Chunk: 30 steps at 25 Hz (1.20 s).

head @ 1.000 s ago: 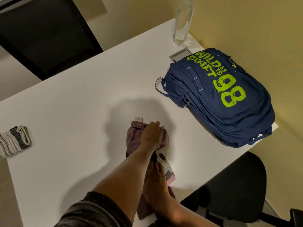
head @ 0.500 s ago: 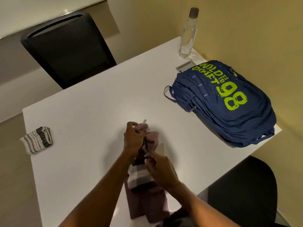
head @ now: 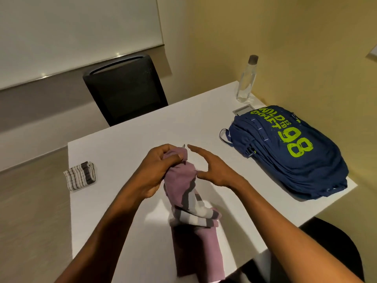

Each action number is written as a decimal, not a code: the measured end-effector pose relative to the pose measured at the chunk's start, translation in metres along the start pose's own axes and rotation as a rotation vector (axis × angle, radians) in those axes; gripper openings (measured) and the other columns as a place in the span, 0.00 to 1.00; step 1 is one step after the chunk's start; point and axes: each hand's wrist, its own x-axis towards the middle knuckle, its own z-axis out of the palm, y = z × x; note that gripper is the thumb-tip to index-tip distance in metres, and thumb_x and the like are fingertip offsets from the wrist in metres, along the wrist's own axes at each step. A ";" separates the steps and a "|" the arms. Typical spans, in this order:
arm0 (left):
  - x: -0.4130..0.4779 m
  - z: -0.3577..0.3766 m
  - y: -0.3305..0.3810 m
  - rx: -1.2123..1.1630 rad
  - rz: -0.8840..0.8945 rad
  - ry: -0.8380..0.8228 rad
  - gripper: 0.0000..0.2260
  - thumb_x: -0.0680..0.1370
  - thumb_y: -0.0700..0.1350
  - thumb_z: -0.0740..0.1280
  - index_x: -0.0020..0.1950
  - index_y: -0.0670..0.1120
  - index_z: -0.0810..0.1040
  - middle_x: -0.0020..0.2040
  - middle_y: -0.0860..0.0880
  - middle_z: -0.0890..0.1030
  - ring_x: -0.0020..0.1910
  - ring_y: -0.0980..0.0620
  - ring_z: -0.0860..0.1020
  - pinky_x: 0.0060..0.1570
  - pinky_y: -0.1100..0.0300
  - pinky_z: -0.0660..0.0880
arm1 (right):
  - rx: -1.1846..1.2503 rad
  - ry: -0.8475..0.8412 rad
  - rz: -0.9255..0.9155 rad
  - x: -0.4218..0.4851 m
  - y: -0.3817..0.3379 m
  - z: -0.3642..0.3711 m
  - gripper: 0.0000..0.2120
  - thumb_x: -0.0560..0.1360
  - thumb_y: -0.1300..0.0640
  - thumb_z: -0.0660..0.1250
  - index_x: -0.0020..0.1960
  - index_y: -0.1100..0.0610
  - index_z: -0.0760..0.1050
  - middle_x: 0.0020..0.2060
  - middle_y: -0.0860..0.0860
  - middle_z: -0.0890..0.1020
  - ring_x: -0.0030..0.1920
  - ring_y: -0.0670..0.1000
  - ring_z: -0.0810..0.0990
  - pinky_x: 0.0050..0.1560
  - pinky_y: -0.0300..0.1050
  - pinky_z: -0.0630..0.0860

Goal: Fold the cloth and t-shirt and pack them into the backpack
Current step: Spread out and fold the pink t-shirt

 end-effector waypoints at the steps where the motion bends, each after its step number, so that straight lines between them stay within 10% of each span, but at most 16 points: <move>1: -0.008 -0.006 0.011 0.011 0.031 -0.009 0.10 0.81 0.46 0.70 0.60 0.43 0.82 0.53 0.43 0.85 0.53 0.45 0.84 0.55 0.52 0.82 | 0.025 -0.071 -0.011 0.000 -0.009 -0.001 0.41 0.72 0.45 0.73 0.82 0.40 0.59 0.79 0.42 0.67 0.77 0.45 0.67 0.77 0.50 0.65; 8: -0.058 -0.052 0.088 0.061 0.187 -0.055 0.11 0.76 0.47 0.73 0.56 0.44 0.82 0.49 0.43 0.83 0.49 0.44 0.83 0.50 0.52 0.84 | 0.401 -0.128 -0.108 -0.004 -0.059 0.000 0.07 0.79 0.60 0.74 0.55 0.58 0.79 0.61 0.51 0.83 0.66 0.51 0.80 0.72 0.56 0.74; 15: -0.092 -0.086 0.137 0.084 0.267 -0.241 0.11 0.73 0.36 0.73 0.54 0.43 0.82 0.48 0.43 0.82 0.47 0.46 0.83 0.46 0.56 0.83 | 0.466 -0.373 -0.115 0.006 -0.115 0.022 0.39 0.76 0.56 0.77 0.81 0.43 0.61 0.78 0.47 0.70 0.78 0.47 0.68 0.79 0.58 0.66; 24: -0.128 -0.132 0.177 0.097 0.379 -0.130 0.11 0.71 0.32 0.70 0.52 0.41 0.80 0.45 0.46 0.83 0.42 0.51 0.83 0.42 0.62 0.83 | 0.570 -0.250 -0.195 0.011 -0.167 -0.009 0.13 0.78 0.63 0.73 0.61 0.64 0.78 0.54 0.57 0.84 0.56 0.56 0.82 0.64 0.55 0.78; 30: -0.121 -0.174 0.162 0.619 0.272 0.071 0.15 0.72 0.34 0.76 0.55 0.47 0.81 0.49 0.48 0.84 0.51 0.46 0.84 0.54 0.48 0.84 | 0.016 -0.022 -0.253 0.014 -0.174 -0.065 0.07 0.77 0.60 0.74 0.55 0.56 0.83 0.49 0.51 0.86 0.51 0.50 0.84 0.55 0.45 0.79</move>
